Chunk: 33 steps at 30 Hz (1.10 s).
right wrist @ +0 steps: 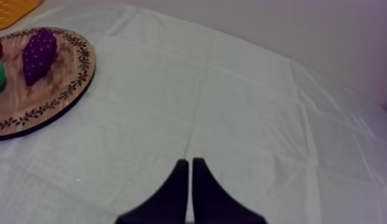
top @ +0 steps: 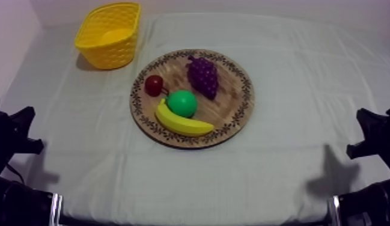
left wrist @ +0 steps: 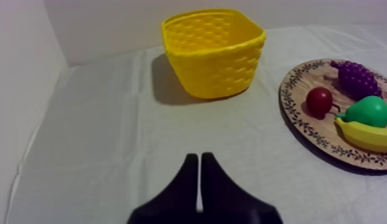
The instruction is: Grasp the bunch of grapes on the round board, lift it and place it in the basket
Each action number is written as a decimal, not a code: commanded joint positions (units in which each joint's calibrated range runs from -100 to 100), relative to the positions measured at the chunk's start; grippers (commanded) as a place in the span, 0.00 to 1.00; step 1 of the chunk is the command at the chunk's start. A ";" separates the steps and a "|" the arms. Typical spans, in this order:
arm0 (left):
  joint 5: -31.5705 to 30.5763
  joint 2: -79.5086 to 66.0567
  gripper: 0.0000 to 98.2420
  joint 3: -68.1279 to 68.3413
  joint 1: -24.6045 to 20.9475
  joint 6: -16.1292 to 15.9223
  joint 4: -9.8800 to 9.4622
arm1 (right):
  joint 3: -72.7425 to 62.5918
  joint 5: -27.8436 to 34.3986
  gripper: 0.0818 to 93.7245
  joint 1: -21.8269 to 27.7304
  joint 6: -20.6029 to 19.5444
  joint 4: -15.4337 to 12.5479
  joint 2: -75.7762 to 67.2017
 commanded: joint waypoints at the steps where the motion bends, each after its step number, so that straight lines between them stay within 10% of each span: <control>1: -4.43 0.17 0.00 1.45 -3.54 3.18 -0.20 | -0.01 -0.06 0.00 0.00 0.05 -0.02 0.00; 33: -3.60 0.17 0.00 1.17 -6.55 2.95 -0.18 | -0.01 -0.06 0.00 0.00 0.05 -0.02 0.00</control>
